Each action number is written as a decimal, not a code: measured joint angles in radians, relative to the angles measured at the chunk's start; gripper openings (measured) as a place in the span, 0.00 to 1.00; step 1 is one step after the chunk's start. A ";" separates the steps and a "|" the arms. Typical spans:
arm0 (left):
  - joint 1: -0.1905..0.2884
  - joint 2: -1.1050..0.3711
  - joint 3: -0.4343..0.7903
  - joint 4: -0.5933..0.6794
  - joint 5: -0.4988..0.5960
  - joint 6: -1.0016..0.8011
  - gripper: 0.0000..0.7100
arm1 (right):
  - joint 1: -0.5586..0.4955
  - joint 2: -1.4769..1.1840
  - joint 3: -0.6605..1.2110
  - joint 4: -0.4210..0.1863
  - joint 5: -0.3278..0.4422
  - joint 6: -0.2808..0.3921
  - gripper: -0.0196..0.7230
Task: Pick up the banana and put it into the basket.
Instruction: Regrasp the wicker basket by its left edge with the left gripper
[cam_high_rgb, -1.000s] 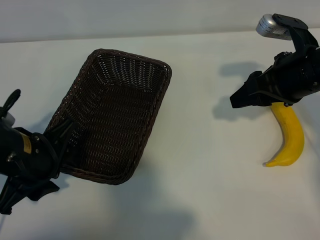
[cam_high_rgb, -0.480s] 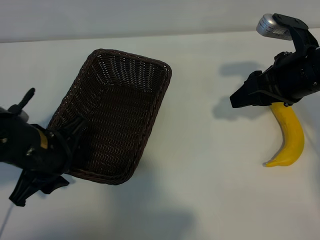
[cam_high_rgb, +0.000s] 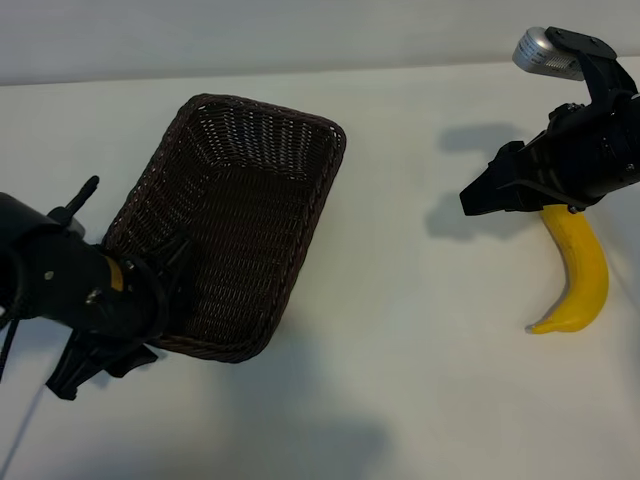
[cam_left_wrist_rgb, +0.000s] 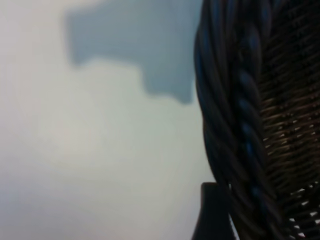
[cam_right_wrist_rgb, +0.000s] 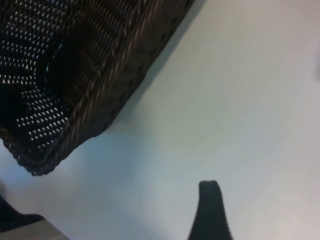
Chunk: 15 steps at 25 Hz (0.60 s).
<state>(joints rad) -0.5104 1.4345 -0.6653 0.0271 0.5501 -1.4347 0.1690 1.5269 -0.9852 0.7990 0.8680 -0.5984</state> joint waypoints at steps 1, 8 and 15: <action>0.000 0.009 0.000 0.000 -0.010 0.000 0.76 | 0.000 0.000 0.000 0.000 0.000 0.000 0.75; 0.000 0.072 0.000 0.002 -0.089 -0.006 0.76 | 0.000 0.000 0.000 0.000 0.001 0.000 0.75; 0.000 0.078 0.000 0.004 -0.096 -0.019 0.76 | 0.000 0.000 0.000 0.000 0.002 0.000 0.75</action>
<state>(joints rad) -0.5104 1.5126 -0.6653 0.0311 0.4538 -1.4533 0.1690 1.5269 -0.9852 0.7990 0.8699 -0.5984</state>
